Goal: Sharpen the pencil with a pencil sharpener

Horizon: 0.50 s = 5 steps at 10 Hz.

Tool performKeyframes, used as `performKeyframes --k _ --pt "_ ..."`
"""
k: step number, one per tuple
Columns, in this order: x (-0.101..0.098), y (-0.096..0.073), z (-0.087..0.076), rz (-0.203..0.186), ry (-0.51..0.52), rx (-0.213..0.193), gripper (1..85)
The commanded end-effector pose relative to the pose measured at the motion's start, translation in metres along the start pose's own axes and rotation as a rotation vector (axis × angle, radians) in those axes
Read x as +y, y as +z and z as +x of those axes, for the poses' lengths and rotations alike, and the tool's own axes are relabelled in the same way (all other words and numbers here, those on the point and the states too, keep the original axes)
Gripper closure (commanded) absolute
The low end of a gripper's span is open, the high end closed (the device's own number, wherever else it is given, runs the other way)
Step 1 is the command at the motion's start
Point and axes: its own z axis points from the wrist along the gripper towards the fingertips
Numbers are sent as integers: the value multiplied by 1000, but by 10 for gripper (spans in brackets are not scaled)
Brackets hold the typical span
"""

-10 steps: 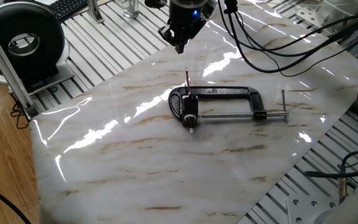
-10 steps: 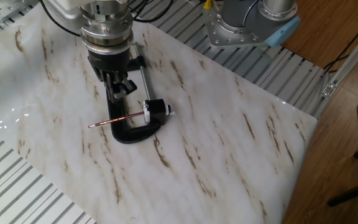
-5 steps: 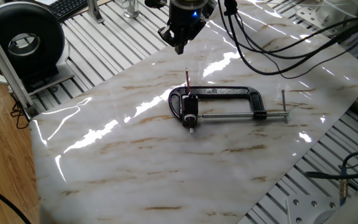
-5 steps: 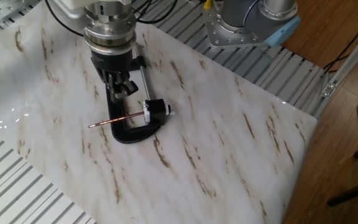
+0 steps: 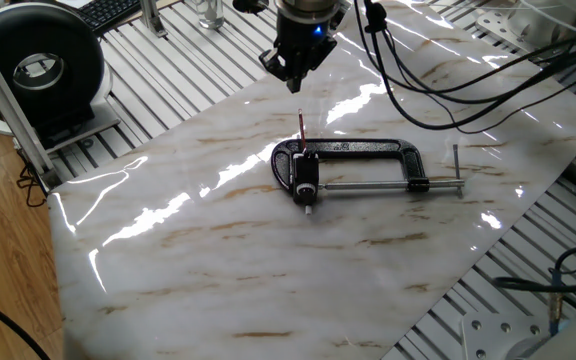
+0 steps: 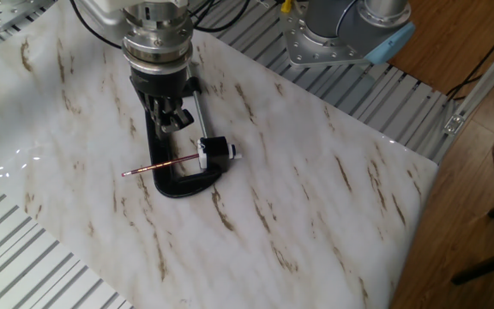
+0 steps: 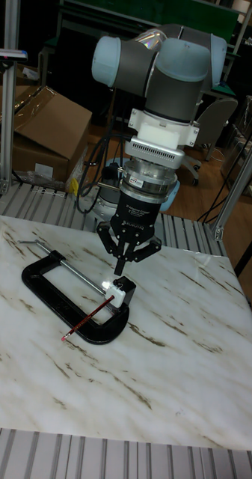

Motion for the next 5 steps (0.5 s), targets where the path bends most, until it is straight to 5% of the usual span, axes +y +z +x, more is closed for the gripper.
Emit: performKeyframes --k 1,4,5 --pt "-1 -1 2 -12 5 19 847" --pt "1 -3 6 -33 6 42 847" --pt "3 -3 7 -68 17 44 847"
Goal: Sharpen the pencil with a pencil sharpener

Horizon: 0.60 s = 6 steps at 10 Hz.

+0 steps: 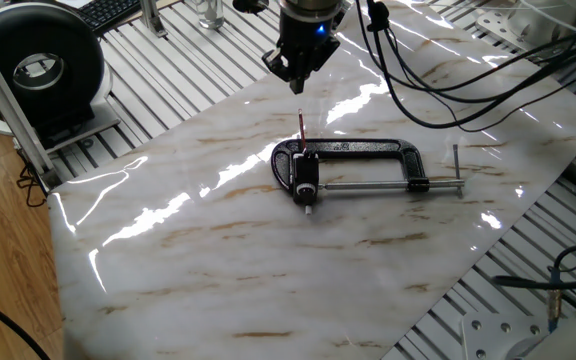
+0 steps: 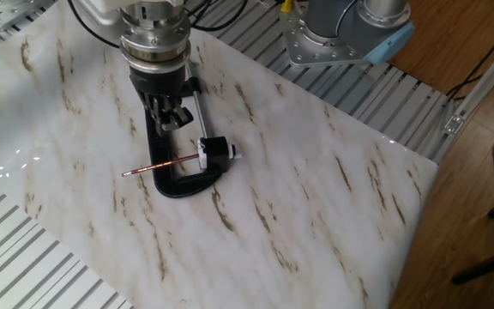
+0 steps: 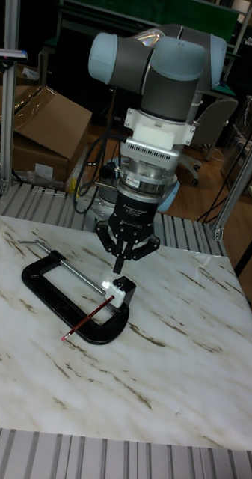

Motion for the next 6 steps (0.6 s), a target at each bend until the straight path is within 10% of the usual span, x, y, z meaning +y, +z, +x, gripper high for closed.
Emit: performKeyframes --k 1,6 --pt "7 -3 1 -51 21 17 847" --pt "8 -4 1 -40 2 24 847"
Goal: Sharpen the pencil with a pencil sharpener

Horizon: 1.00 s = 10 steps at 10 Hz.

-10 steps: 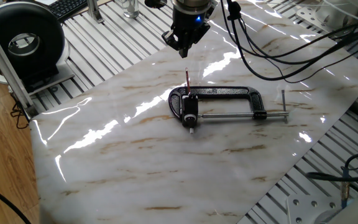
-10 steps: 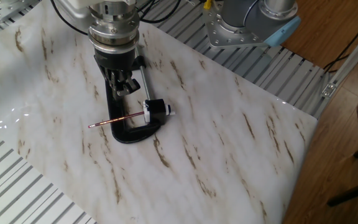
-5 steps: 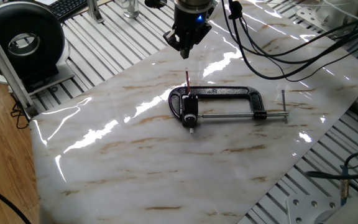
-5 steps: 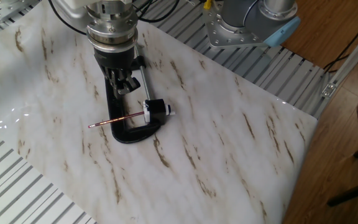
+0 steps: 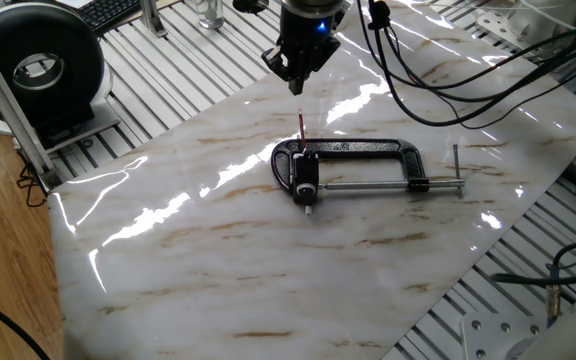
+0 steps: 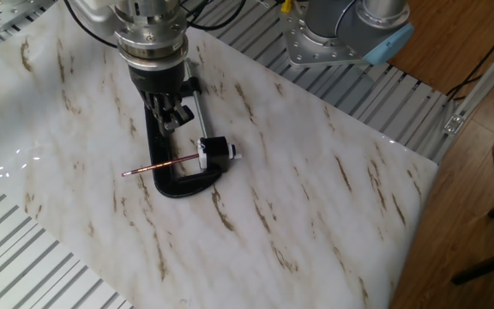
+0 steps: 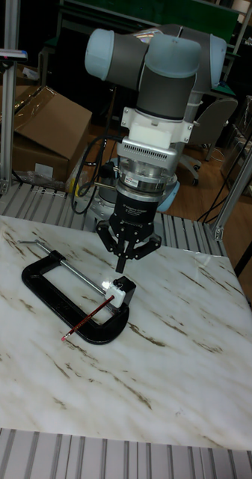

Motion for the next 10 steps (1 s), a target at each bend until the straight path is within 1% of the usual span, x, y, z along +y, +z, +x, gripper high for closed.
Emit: performKeyframes --k 1,2,3,4,5,6,7,8,9,10 --pt "4 -2 1 -19 1 8 847" --pt "3 -2 1 -13 8 8 847" --pt "2 -2 -2 -9 4 -5 847" --pt "3 -2 0 -14 -1 2 847" --pt "7 -2 2 -30 8 10 847" --pt "2 -2 -1 -8 10 1 847" --pt "6 -2 0 -26 26 3 847" --pt "9 -2 -1 -36 32 2 847" --pt "15 -2 3 -58 41 16 847" --pt "17 -2 3 -67 49 16 847"
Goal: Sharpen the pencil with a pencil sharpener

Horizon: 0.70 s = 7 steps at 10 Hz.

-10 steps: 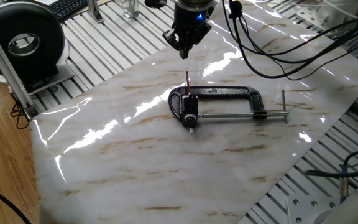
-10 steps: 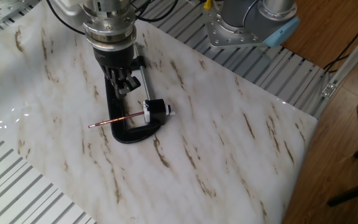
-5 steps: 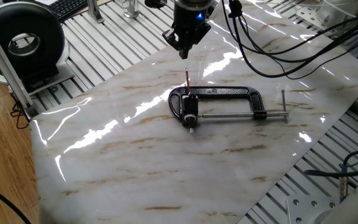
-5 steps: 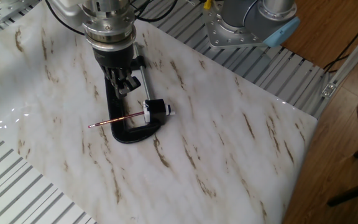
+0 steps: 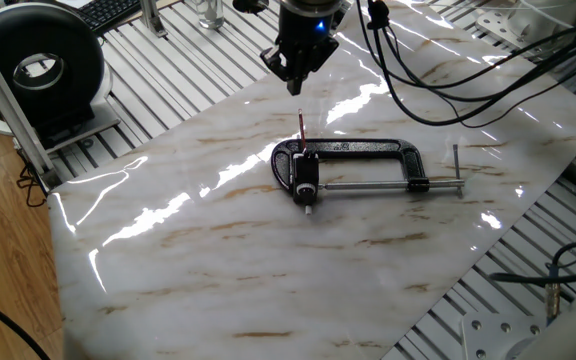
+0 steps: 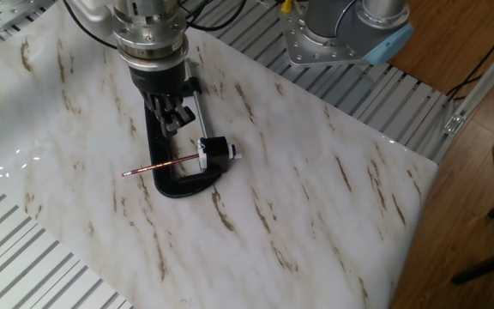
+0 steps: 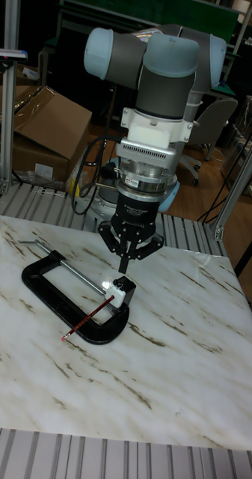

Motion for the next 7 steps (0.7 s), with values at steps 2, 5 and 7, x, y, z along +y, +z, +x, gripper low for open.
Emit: performKeyframes --k 2,5,7 --pt "13 -2 -4 -52 27 -14 847" --pt "13 -2 -1 -54 15 -3 847" --pt "13 -1 0 -51 15 3 847"
